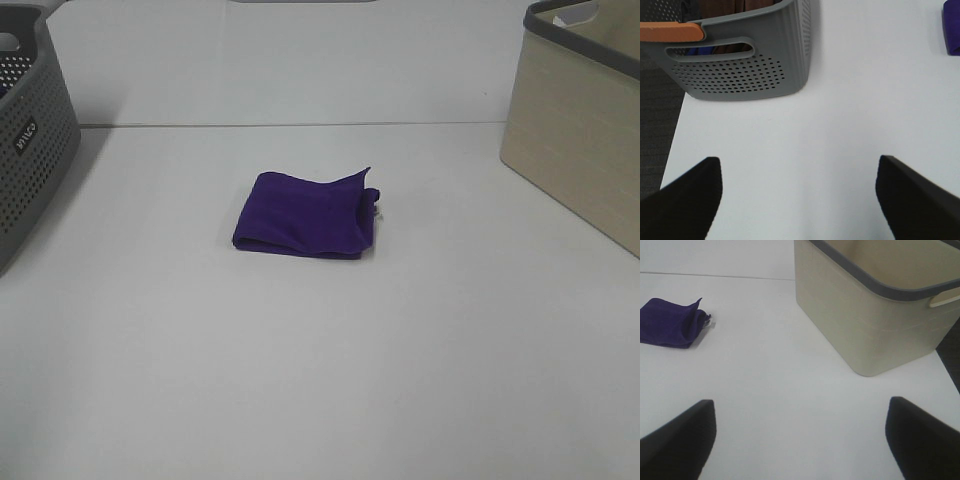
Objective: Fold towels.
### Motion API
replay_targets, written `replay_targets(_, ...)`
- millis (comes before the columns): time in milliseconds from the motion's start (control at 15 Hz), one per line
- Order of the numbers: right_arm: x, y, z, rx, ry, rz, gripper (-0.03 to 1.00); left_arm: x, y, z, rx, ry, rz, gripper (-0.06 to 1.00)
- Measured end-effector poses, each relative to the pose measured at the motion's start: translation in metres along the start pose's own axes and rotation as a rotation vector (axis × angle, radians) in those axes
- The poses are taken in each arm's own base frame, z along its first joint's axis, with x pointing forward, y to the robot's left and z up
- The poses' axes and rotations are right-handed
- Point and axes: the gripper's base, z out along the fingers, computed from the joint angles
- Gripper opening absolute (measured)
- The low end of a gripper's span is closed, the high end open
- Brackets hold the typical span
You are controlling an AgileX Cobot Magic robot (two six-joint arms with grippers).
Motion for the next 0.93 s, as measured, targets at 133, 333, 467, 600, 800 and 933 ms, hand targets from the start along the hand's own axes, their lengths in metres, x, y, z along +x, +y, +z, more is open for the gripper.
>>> replay_targets(133, 0.009, -0.001, 0.014, 0.0, 0.028, -0.005, 0.9, 0.023, -0.009, -0.02, 0.017, -0.066, -0.018, 0.77)
replay_targets(333, 0.015, -0.002, 0.023, 0.003, 0.048, -0.009, 0.9, 0.038, -0.014, -0.027, 0.027, -0.119, -0.019, 0.77)
replay_targets(467, 0.015, -0.002, 0.024, 0.003, 0.047, -0.009, 0.9, 0.038, -0.017, -0.025, 0.062, -0.14, -0.037, 0.77)
replay_targets(600, 0.019, -0.002, 0.027, 0.001, 0.068, -0.008, 0.9, 0.038, -0.02, -0.021, 0.1, -0.156, -0.055, 0.77)
replay_targets(800, 0.019, -0.001, 0.027, 0.0, 0.07, -0.007, 0.9, 0.037, -0.02, -0.021, 0.097, -0.167, -0.054, 0.77)
replay_targets(933, 0.019, -0.001, 0.027, 0.0, 0.07, -0.007, 0.9, 0.037, -0.02, -0.021, 0.097, -0.168, -0.054, 0.77)
